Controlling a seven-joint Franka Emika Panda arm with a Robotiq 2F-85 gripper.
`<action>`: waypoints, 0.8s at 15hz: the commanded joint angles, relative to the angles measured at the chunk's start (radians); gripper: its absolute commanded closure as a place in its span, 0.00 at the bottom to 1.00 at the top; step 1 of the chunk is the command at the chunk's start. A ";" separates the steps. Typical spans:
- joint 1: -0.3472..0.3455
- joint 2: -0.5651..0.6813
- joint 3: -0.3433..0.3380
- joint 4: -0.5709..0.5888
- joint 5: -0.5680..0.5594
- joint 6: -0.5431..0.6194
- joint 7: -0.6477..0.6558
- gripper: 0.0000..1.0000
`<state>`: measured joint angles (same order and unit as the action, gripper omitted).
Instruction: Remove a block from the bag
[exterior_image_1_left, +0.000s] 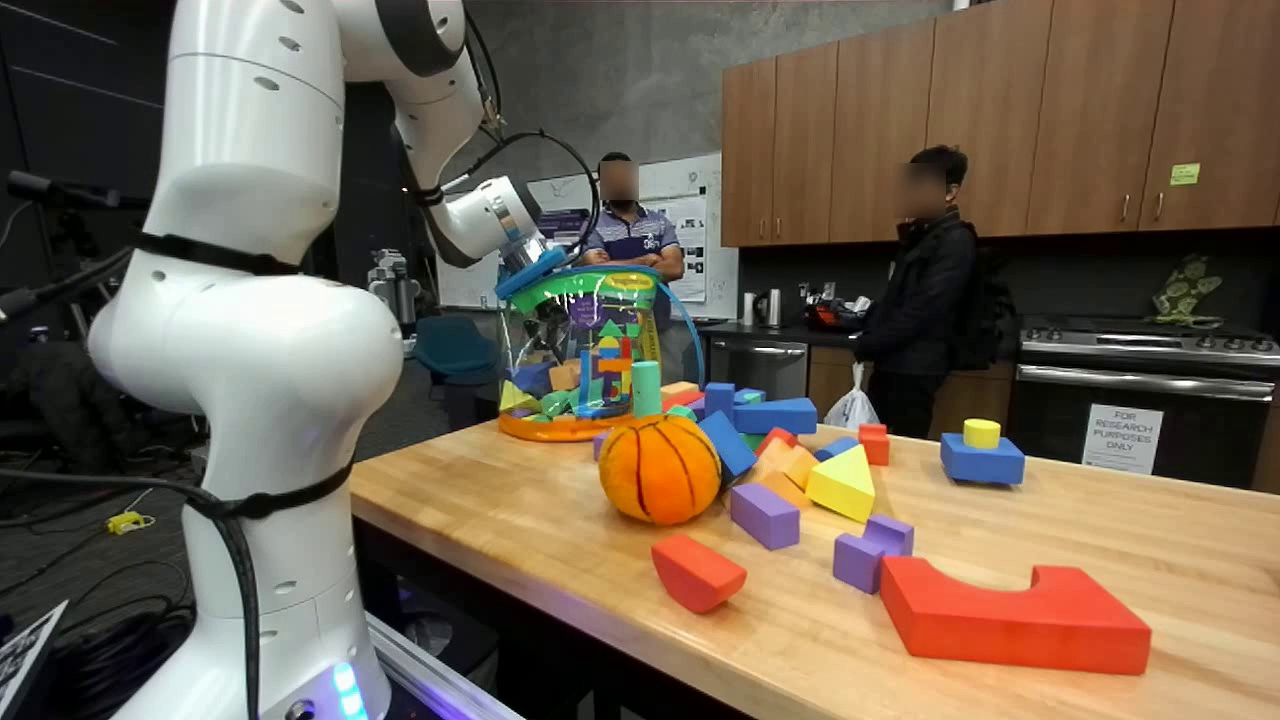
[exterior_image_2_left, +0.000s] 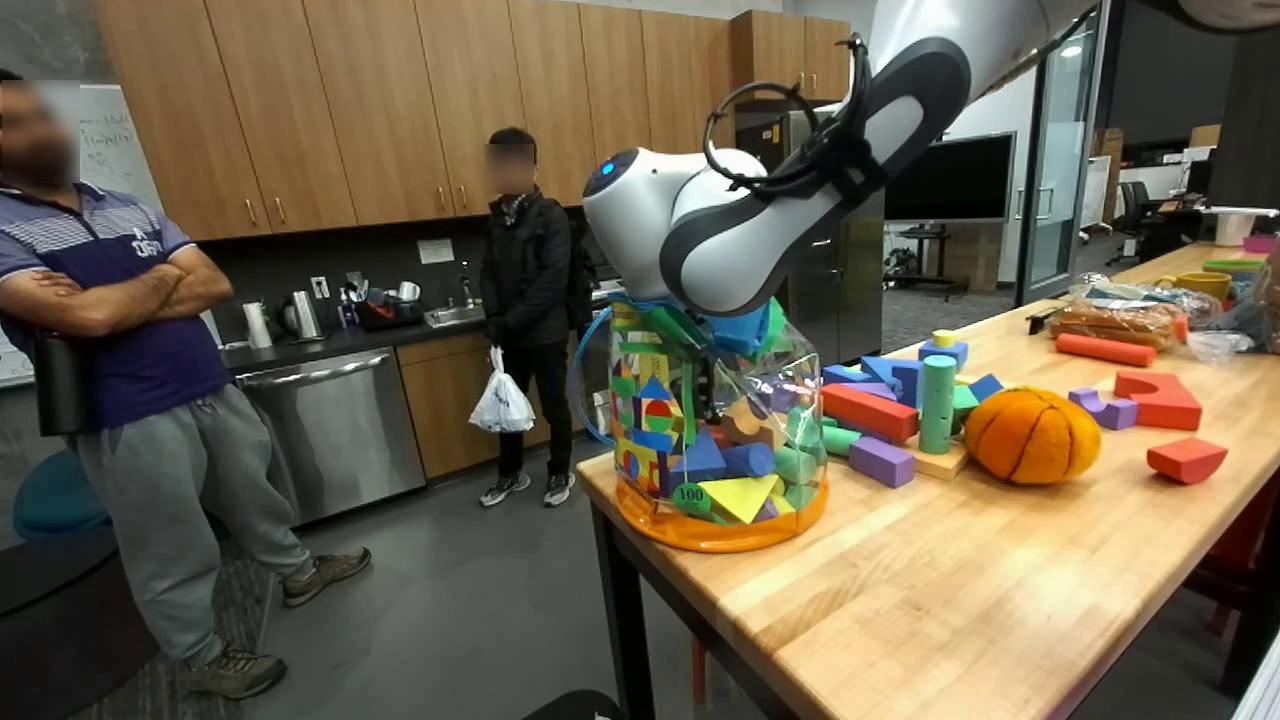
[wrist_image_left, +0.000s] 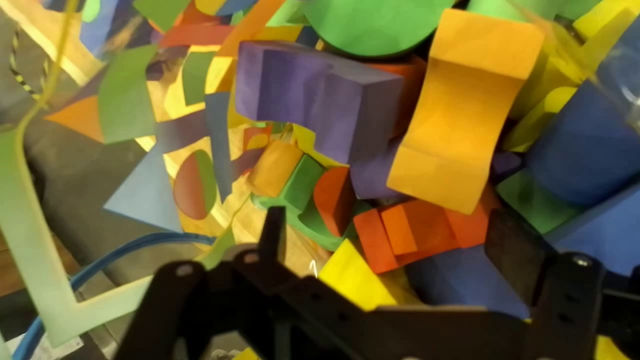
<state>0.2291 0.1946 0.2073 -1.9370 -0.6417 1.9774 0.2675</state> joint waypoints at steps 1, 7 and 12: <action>0.005 -0.028 -0.017 -0.014 0.028 -0.013 -0.014 0.00; -0.017 -0.168 -0.038 0.003 0.023 -0.021 -0.024 0.00; -0.039 -0.218 -0.037 0.057 0.002 0.018 -0.007 0.00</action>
<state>0.2025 -0.0072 0.1696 -1.8941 -0.6268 1.9697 0.2591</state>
